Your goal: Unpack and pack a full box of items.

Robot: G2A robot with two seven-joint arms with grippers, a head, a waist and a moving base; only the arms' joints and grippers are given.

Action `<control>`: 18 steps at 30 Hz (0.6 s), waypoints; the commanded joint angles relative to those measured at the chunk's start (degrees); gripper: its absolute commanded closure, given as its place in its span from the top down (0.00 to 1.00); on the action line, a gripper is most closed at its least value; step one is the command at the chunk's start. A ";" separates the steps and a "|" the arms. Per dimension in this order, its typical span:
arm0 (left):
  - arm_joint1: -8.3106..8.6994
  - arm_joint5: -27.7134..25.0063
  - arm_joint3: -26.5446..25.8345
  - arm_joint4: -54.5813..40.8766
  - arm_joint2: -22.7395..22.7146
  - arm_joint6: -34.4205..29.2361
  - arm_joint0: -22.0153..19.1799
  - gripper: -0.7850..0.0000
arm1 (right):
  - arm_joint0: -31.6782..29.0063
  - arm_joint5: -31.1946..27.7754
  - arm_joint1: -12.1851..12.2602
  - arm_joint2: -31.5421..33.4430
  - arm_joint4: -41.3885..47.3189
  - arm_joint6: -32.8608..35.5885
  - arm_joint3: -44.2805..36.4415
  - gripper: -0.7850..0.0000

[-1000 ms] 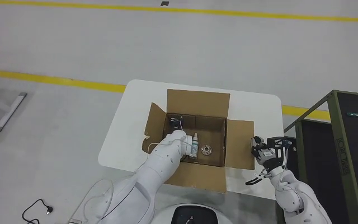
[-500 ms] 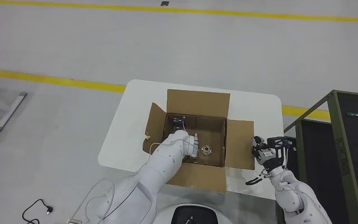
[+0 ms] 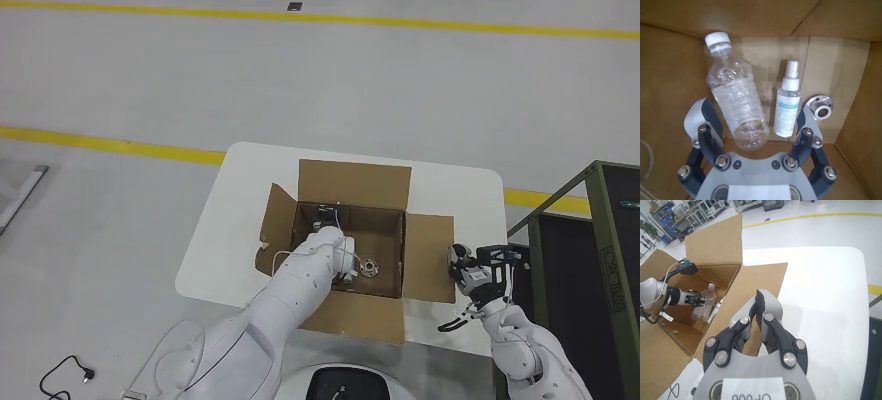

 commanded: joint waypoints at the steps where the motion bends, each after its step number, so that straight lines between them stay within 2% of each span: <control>1: 0.00 3.06 0.58 1.25 0.25 0.59 -0.13 1.00 | 0.00 -0.02 0.00 0.00 0.01 0.02 -0.01 0.00; 6: -0.01 7.63 1.77 -0.57 -1.25 -0.03 -0.52 1.00 | -0.21 0.04 0.00 -0.04 -0.03 -0.08 -0.15 0.00; 18: -0.33 7.60 3.43 -1.09 -2.05 2.76 0.78 1.00 | -0.72 0.26 0.05 0.28 -0.21 -0.27 -0.75 0.00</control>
